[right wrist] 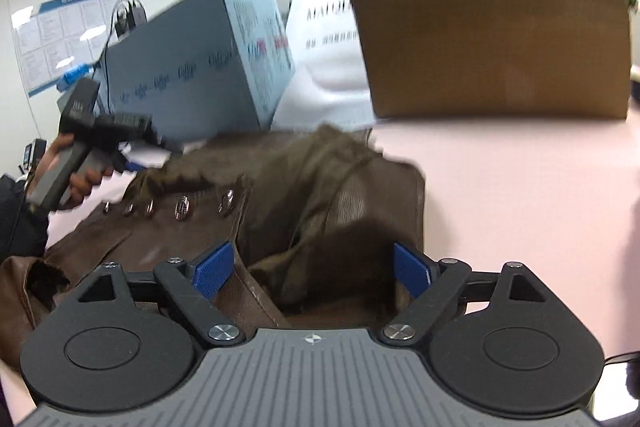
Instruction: Fold clothes
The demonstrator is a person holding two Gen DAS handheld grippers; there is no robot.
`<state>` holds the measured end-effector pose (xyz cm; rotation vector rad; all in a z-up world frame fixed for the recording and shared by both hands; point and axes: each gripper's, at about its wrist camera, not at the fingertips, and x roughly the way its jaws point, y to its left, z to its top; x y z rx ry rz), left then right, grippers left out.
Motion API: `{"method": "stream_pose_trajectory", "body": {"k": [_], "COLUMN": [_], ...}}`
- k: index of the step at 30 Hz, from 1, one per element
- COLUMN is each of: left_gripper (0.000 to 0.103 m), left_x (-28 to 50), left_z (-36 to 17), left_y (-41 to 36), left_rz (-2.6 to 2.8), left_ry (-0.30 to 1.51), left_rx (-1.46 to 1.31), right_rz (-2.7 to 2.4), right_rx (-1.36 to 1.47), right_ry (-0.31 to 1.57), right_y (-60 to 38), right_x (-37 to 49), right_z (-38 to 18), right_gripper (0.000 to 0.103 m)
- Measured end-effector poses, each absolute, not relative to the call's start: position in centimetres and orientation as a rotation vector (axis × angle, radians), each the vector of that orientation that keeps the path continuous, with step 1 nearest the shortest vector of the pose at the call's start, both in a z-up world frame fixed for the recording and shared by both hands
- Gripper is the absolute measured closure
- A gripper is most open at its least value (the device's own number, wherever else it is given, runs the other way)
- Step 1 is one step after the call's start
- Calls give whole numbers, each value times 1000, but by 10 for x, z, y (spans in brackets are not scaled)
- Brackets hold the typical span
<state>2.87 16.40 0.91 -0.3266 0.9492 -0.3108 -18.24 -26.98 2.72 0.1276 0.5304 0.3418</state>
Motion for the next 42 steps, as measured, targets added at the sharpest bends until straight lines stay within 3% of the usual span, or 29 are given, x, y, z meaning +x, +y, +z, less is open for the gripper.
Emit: {"method": "stream_pose_trajectory", "body": {"k": [1, 2, 3, 10, 18, 23, 25, 29, 32, 33, 34, 35, 36, 42], "left_gripper": [58, 72, 75, 90, 93, 94, 103, 103, 100, 88, 62, 43, 12, 12], "left_x": [29, 27, 26, 3, -12, 0, 8, 17, 13, 7, -1, -14, -29, -113], "left_z": [10, 11, 11, 16, 47, 47, 33, 15, 14, 15, 18, 22, 26, 42], "left_y": [161, 157, 153, 125, 140, 165, 169, 182, 199, 201, 202, 204, 206, 215], "left_rz": [-289, -257, -236, -143, -15, 102, 198, 314, 223, 193, 168, 138, 101, -104], "left_ry": [944, 935, 927, 796, 594, 590, 580, 593, 664, 644, 629, 621, 614, 625], "left_rx": [-299, -244, -199, -11, 11, 33, 106, 175, 92, 93, 110, 125, 131, 145], "right_rz": [345, 347, 347, 343, 323, 328, 327, 324, 314, 309, 305, 305, 305, 367], "right_rx": [125, 122, 122, 124, 129, 124, 125, 132, 140, 142, 144, 142, 141, 88], "right_ry": [535, 539, 540, 546, 559, 574, 580, 582, 573, 567, 559, 532, 504, 314], "right_y": [-269, -268, -266, -265, -267, -266, -266, -267, -269, -269, -269, -270, -271, -266], "right_x": [-183, -185, -186, -190, -186, -184, -183, -182, -183, -184, -185, -190, -195, -239], "right_z": [27, 26, 26, 24, 24, 22, 21, 21, 21, 22, 23, 24, 26, 40], "right_gripper": [18, 18, 18, 17, 17, 16, 16, 16, 13, 13, 13, 13, 13, 13]}}
